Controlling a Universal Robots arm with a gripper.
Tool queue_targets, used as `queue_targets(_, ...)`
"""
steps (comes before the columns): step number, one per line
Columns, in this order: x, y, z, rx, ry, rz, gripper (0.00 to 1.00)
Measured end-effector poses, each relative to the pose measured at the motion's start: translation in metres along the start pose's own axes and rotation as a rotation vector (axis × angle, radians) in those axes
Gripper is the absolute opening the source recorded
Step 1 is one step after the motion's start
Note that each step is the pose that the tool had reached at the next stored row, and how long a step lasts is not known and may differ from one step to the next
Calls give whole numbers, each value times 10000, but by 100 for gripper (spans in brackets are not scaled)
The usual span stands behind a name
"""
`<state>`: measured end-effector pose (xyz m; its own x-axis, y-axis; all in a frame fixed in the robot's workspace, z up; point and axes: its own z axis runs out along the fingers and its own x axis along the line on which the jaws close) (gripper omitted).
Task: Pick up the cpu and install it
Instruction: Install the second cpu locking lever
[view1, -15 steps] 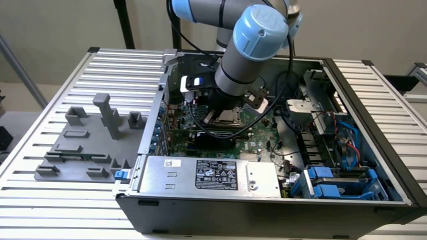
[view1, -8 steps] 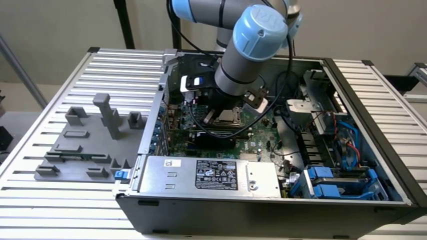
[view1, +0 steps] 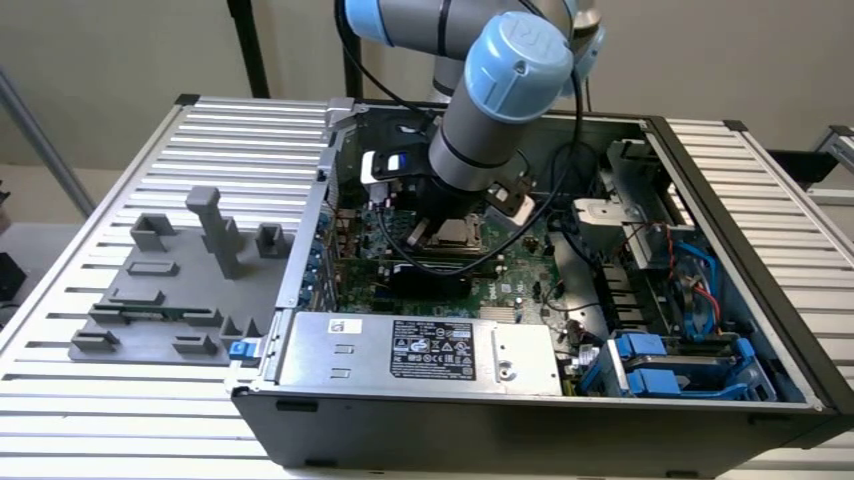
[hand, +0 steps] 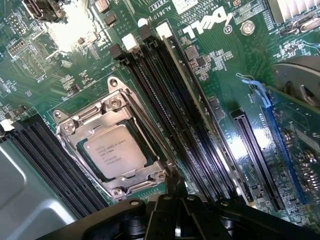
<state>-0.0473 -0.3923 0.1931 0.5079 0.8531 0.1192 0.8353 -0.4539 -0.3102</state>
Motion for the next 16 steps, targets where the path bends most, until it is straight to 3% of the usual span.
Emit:
queue_targets(4, 5, -6, -15, -10, -2, 1, 11)
queue_targets(10, 25, -63, -189, -9, -13, 4, 11)
queue_targets(16, 26, -65, -192, -9, -11, 4, 11)
